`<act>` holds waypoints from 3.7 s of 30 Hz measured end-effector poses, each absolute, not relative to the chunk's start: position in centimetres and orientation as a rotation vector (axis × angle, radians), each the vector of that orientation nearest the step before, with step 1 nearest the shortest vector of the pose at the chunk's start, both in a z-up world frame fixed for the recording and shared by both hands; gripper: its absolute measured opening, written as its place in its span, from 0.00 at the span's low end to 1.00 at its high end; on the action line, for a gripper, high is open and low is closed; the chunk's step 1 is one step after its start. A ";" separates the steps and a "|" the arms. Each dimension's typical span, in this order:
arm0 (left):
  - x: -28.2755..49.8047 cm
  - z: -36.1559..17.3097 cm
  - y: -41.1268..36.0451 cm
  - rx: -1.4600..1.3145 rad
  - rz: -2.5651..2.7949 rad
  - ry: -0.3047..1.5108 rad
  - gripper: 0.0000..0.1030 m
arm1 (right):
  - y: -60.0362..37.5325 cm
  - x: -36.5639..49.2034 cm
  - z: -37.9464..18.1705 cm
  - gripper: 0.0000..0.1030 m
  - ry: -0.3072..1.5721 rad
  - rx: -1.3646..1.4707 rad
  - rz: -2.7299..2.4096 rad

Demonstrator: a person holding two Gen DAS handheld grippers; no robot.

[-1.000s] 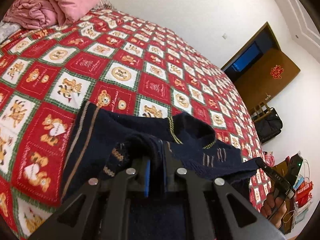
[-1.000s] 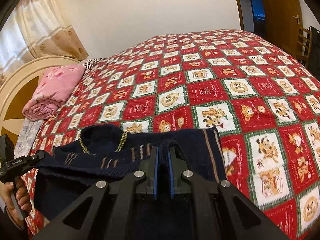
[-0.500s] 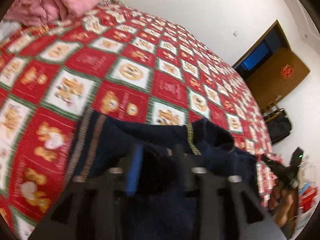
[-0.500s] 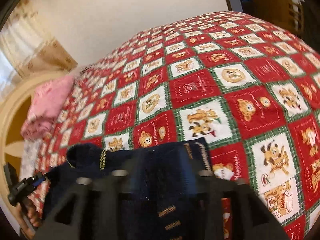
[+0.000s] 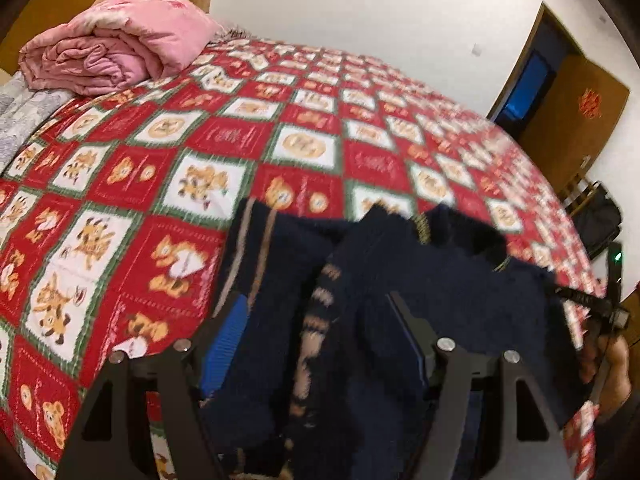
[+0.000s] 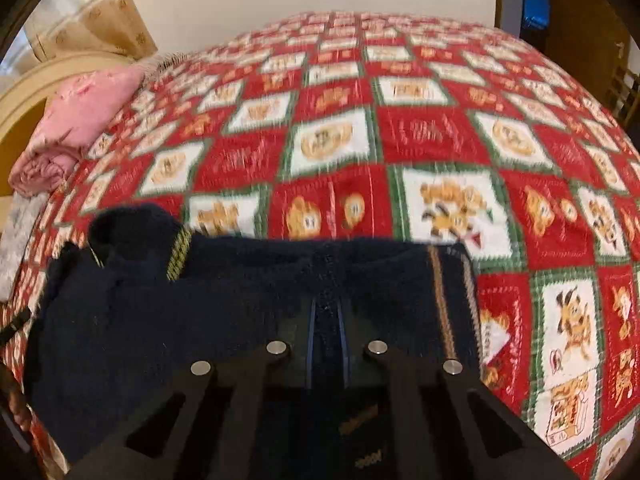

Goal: Fold small clothes

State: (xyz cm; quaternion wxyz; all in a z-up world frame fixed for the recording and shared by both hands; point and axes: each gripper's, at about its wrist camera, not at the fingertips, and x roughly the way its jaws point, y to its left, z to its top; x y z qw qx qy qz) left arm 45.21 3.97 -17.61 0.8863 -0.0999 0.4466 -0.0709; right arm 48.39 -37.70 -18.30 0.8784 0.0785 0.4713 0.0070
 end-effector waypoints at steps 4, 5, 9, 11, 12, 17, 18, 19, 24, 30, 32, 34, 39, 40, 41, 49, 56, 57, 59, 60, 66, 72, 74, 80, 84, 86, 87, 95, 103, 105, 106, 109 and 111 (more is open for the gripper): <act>45.4 -18.9 5.0 -0.215 -0.110 0.956 0.70 | -38.8 49.0 -17.2 0.08 0.932 0.173 -0.065; 45.4 -18.9 5.0 -0.229 -0.107 0.968 0.70 | -38.8 49.5 -17.6 0.08 0.951 0.168 -0.067; 44.7 -16.6 2.8 -0.196 -0.144 0.918 0.70 | -38.3 49.4 -18.2 0.11 0.929 0.125 -0.066; 44.6 -15.5 1.4 -0.166 -0.166 0.887 0.73 | -38.7 48.9 -17.7 0.24 0.912 0.159 -0.081; 44.8 -15.0 0.4 -0.164 -0.191 0.878 0.79 | -38.7 48.4 -17.2 0.28 0.890 0.162 -0.096; 47.2 -15.5 -3.0 -0.157 -0.222 0.915 0.81 | -37.3 45.0 -14.1 0.43 0.763 0.166 -0.041; 48.1 -16.1 -3.6 -0.159 -0.222 0.928 0.81 | -36.8 44.3 -13.7 0.45 0.757 0.174 -0.004; 48.8 -16.6 -4.0 -0.150 -0.219 0.935 0.81 | -36.3 43.7 -13.7 0.49 0.765 0.184 0.037; 51.3 -20.3 0.3 -0.227 0.088 1.083 0.81 | -35.2 41.3 -15.7 0.50 0.869 0.178 0.135; 48.1 -19.5 5.8 -0.354 0.117 1.061 0.78 | -38.6 37.0 -17.9 0.50 0.912 0.269 0.097; 46.0 -19.0 6.4 -0.424 0.052 1.029 0.78 | -39.3 35.1 -17.4 0.50 0.888 0.302 0.098; 43.7 -18.5 6.2 -0.399 0.034 1.003 0.78 | -39.4 33.7 -16.8 0.50 0.876 0.296 0.103; 37.5 -17.6 4.3 -0.223 0.005 0.909 0.81 | -38.3 29.8 -16.5 0.49 0.884 0.149 0.042; 36.9 -17.8 4.4 -0.202 0.006 0.902 0.81 | -38.4 29.2 -16.8 0.49 0.892 0.140 0.021; 36.0 -18.2 4.2 -0.184 0.008 0.900 0.81 | -38.9 28.7 -17.4 0.49 0.911 0.142 0.004; 34.7 -21.1 4.7 -0.147 0.047 0.991 0.88 | -40.7 28.0 -19.8 0.30 1.009 0.174 -0.081; 33.2 -21.0 5.8 -0.148 0.060 0.994 0.93 | -37.7 26.6 -15.3 0.30 0.865 0.095 -0.074; 33.1 -21.2 6.2 -0.164 0.060 0.994 0.94 | -36.9 26.8 -14.7 0.31 0.841 0.089 -0.050; 33.0 -21.5 5.9 -0.160 0.063 0.995 0.95 | -35.6 27.6 -14.8 0.35 0.836 0.086 0.010; 33.0 -21.5 5.7 -0.146 0.070 0.988 0.96 | -34.9 28.1 -15.3 0.35 0.856 0.082 0.025; 32.6 -21.6 5.6 -0.137 0.078 0.978 0.99 | -34.6 28.3 -20.1 0.35 0.974 0.046 -0.026; 32.6 -21.7 5.7 -0.137 0.066 0.978 1.00 | -33.3 27.4 -19.2 0.35 0.997 -0.044 -0.055; 32.6 -21.7 5.8 -0.141 0.061 0.980 1.00 | -32.4 27.6 -18.3 0.35 0.987 -0.034 -0.057; 32.5 -21.7 5.9 -0.144 0.050 0.971 1.00 | -24.9 29.5 -16.3 0.36 0.931 -0.077 0.081; 32.3 -21.7 5.9 -0.138 0.041 0.972 1.00 | -19.4 30.8 -16.8 0.36 0.921 -0.129 0.189; 32.1 -21.8 6.1 -0.137 0.030 0.973 1.00 | -17.3 31.2 -18.3 0.36 0.978 -0.156 0.217; 31.9 -21.8 6.2 -0.133 0.024 0.972 1.00 | -16.4 31.1 -19.1 0.36 1.003 -0.172 0.216; 28.4 -20.4 9.7 -0.172 0.020 0.887 1.00 | -13.8 29.1 -18.0 0.45 0.903 -0.226 0.238; 28.3 -19.4 16.3 -0.323 0.165 0.816 1.00 | -3.8 26.6 -15.9 0.56 0.773 -0.342 0.408; 28.4 -19.9 17.2 -0.361 0.172 0.832 1.00 | -1.1 26.2 -16.6 0.56 0.752 -0.406 0.407; 28.4 -20.1 17.5 -0.376 0.171 0.839 1.00 | -0.1 26.2 -17.1 0.56 0.748 -0.429 0.404; 28.1 -20.4 18.3 -0.390 0.178 0.847 1.00 | 2.9 26.5 -18.7 0.56 0.744 -0.511 0.376; 27.9 -20.5 19.0 -0.394 0.183 0.848 1.00 | 4.4 26.8 -19.9 0.56 0.719 -0.599 0.332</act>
